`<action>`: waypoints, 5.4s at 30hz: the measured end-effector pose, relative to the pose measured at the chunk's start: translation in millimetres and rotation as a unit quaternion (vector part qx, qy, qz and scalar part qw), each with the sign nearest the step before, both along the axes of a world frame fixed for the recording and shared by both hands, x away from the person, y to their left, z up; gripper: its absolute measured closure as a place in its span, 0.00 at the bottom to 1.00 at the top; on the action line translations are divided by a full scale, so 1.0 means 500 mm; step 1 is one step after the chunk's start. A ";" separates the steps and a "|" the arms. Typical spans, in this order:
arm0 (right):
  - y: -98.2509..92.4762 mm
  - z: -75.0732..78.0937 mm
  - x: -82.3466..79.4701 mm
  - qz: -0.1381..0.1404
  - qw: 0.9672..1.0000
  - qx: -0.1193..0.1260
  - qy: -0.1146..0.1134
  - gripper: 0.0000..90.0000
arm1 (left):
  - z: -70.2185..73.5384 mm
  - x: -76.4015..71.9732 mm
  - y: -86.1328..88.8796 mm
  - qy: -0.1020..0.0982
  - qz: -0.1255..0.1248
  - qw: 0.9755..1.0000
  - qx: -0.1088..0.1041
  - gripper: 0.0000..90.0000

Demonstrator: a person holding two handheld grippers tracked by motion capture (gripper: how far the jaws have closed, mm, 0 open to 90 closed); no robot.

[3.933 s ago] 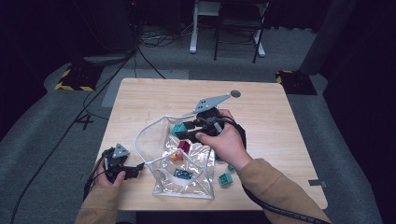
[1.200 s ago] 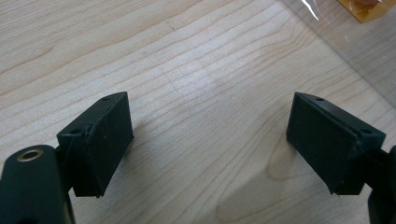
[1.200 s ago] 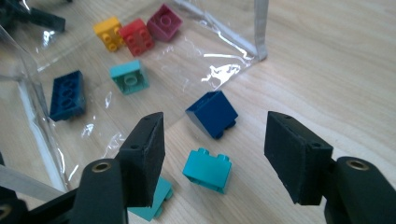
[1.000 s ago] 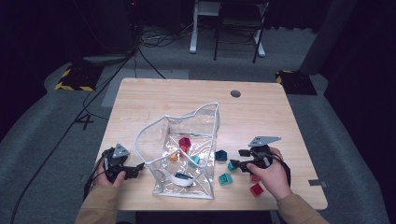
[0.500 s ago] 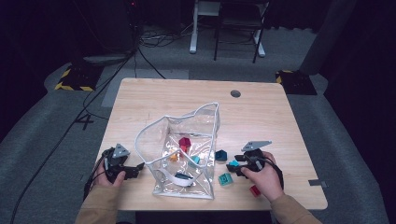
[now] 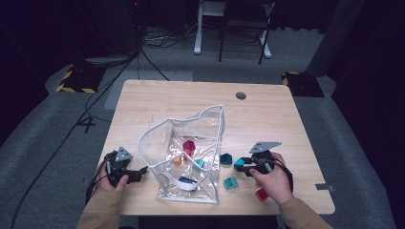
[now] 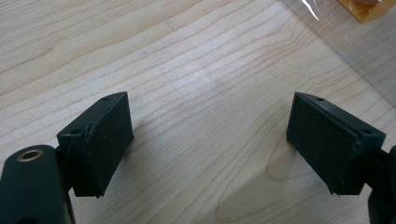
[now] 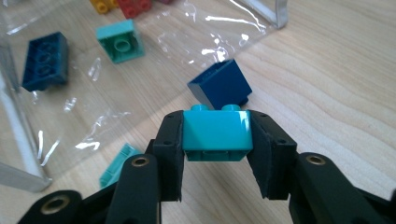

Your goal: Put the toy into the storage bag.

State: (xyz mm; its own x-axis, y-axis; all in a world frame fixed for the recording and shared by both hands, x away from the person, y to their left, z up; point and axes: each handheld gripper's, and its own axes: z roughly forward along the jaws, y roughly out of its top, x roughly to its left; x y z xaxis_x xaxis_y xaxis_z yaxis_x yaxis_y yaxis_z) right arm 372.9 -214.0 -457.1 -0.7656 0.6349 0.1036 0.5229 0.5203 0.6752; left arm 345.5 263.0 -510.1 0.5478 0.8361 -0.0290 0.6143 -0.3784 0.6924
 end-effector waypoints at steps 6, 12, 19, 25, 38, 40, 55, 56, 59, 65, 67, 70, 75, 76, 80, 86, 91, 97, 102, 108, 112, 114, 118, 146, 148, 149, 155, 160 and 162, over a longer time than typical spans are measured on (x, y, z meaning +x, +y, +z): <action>0.002 0.033 -0.004 0.007 1.000 0.012 -0.005 0.65 | 0.000 0.000 0.000 0.000 -0.001 1.000 0.000 0.16; 0.002 0.071 -0.007 0.013 1.000 0.022 -0.018 0.65 | 0.000 0.000 0.000 0.000 0.001 1.000 -0.002 0.17; 0.000 0.114 -0.010 0.017 0.999 0.035 -0.031 0.65 | 0.000 0.000 0.000 0.000 0.001 1.000 -0.002 0.16; -0.001 0.153 -0.013 0.021 0.998 0.047 -0.045 0.65 | 0.000 0.000 0.000 0.000 0.001 1.000 -0.002 0.17; -0.001 0.220 -0.016 0.021 0.995 0.078 -0.060 0.65 | 0.000 0.000 0.000 0.000 0.001 1.000 -0.002 0.17; 0.001 0.232 -0.016 0.022 0.994 0.081 -0.066 0.65 | 0.000 0.000 0.000 0.000 0.001 1.000 -0.002 0.16; 0.038 0.300 -0.012 0.043 0.990 0.101 -0.092 0.65 | 0.000 0.000 0.000 0.000 0.001 1.000 -0.001 0.17; 0.043 0.304 -0.010 0.046 0.989 0.103 -0.093 0.65 | 0.000 0.000 0.000 0.000 0.001 1.000 -0.001 0.17; 0.058 0.315 -0.006 0.053 0.989 0.106 -0.094 0.65 | 0.000 0.000 0.000 0.000 0.001 1.000 -0.001 0.16; 0.097 0.334 0.006 0.069 0.987 0.108 -0.097 0.65 | 0.000 0.000 0.000 0.000 0.001 1.000 -0.001 0.17; 0.110 0.340 0.010 0.074 0.987 0.108 -0.097 0.65 | 0.000 0.000 0.000 0.000 0.001 1.000 -0.001 0.17; 0.131 0.347 0.015 0.081 0.986 0.109 -0.097 0.65 | 0.000 0.000 0.000 0.000 0.001 1.000 -0.001 0.16; 0.163 0.353 0.025 0.091 0.985 0.110 -0.093 0.65 | 0.000 0.000 0.000 0.000 0.001 1.000 -0.001 0.16; 0.169 0.354 0.026 0.093 0.985 0.110 -0.092 0.65 | 0.000 0.000 0.000 0.000 0.001 1.000 -0.001 0.16; 0.186 0.357 0.034 0.101 0.985 0.110 -0.087 0.65 | 0.000 0.000 0.000 0.000 0.001 1.000 -0.001 0.16; 0.209 0.367 0.041 0.108 0.984 0.112 -0.085 0.65 | 0.000 0.000 0.000 0.000 0.001 1.000 -0.001 0.16; 0.231 0.357 0.045 0.117 0.984 0.110 -0.076 0.65 | 0.000 0.000 0.000 0.000 0.001 1.000 -0.001 0.16; 0.262 0.340 0.053 0.128 0.984 0.105 -0.059 0.65 | 0.000 0.000 0.000 0.000 0.001 1.000 -0.001 0.17; 0.286 0.324 0.058 0.134 0.985 0.099 -0.047 0.65 | 0.000 0.000 0.000 0.000 0.001 1.000 -0.001 0.16; 0.314 0.307 0.060 0.145 0.985 0.089 -0.037 0.65 | 0.000 0.000 0.000 0.000 0.001 1.000 -0.001 0.16; 0.330 0.298 0.058 0.154 0.985 0.075 -0.031 0.65 | 0.000 0.000 0.000 0.000 0.001 1.000 -0.001 0.17; 0.336 0.293 0.058 0.155 0.985 0.067 -0.027 0.65 | 0.000 0.000 0.000 0.000 0.001 1.000 -0.001 0.16; 0.342 0.284 0.060 0.154 0.986 0.052 -0.022 0.65 | 0.000 0.000 0.000 0.000 0.001 1.000 -0.001 0.17; 0.204 0.358 0.008 0.103 0.986 0.097 -0.089 0.39 | 0.000 0.000 0.000 0.000 0.001 1.000 -0.001 0.16; 0.189 0.361 0.006 0.096 0.986 0.096 -0.093 0.39 | 0.000 0.000 0.000 0.000 0.001 1.000 -0.001 0.16; 0.181 0.362 0.005 0.093 0.987 0.095 -0.095 0.39 | 0.000 0.000 0.000 0.000 0.001 1.000 -0.001 0.16; 0.128 0.365 0.005 0.066 0.987 0.101 -0.103 0.39 | 0.000 0.000 0.000 0.000 0.000 1.000 -0.001 0.16; 0.089 0.358 0.011 0.042 0.989 0.098 -0.103 0.38 | 0.000 0.000 0.000 0.000 0.000 1.000 -0.002 0.16; 0.075 0.356 0.014 0.034 0.989 0.097 -0.103 0.38 | 0.000 0.000 0.000 0.000 0.000 1.000 -0.002 0.16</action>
State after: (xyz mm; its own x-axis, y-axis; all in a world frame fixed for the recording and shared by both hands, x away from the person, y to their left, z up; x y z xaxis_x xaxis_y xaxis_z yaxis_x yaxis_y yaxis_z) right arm 379.9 -176.5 -279.3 -0.8234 0.5646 0.0562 0.3322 0.3993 0.8546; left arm 345.5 262.9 -510.3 0.5472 0.8364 -0.0321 0.6149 -0.3757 0.6934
